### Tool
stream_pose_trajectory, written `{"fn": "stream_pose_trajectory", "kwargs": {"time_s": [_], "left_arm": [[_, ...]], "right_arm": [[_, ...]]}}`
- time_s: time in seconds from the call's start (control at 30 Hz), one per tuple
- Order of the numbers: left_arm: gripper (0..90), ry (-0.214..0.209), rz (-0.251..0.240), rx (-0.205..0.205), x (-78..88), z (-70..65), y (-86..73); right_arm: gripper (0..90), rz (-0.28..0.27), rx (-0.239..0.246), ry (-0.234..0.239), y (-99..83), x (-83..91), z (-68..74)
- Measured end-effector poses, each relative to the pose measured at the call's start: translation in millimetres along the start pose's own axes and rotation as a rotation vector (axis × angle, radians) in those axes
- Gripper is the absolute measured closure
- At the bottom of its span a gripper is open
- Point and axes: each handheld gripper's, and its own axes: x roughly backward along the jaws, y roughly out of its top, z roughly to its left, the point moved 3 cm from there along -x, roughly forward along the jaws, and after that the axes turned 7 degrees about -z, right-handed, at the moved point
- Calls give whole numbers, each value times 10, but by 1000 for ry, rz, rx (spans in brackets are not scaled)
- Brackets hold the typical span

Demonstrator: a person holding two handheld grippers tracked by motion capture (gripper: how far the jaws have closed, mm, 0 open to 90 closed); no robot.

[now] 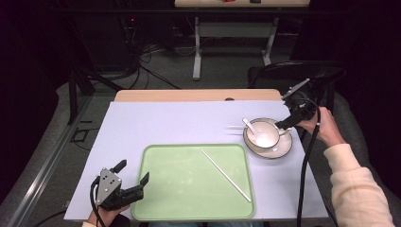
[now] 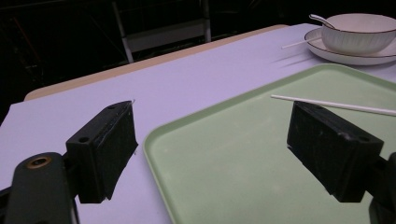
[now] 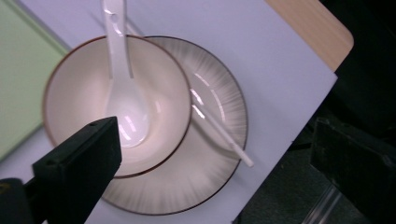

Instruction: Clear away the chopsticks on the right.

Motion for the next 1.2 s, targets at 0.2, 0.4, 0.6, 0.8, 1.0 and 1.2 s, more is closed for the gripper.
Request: {"fn": "stream_pose_trajectory", "kwargs": {"time_s": [0.2, 0.4, 0.6, 0.8, 1.0, 1.2], "left_arm": [[154, 1, -1, 1, 3, 4, -1], [154, 1, 2, 0, 4, 6, -1], [154, 3, 0, 0, 7, 9, -1], [154, 2, 1, 1, 4, 7, 0], [155, 4, 0, 3, 5, 5, 0], [154, 5, -1, 3, 5, 5, -1]], "right_arm": [[433, 86, 17, 60, -38, -259, -34], [535, 143, 0, 109, -89, -407, -9], [556, 184, 17, 169, -183, -587, -3], [574, 211, 9, 181, -250, -642, -19], [633, 188, 22, 197, -269, -674, -14], [701, 199, 35, 203, -332, -694, 38]]}}
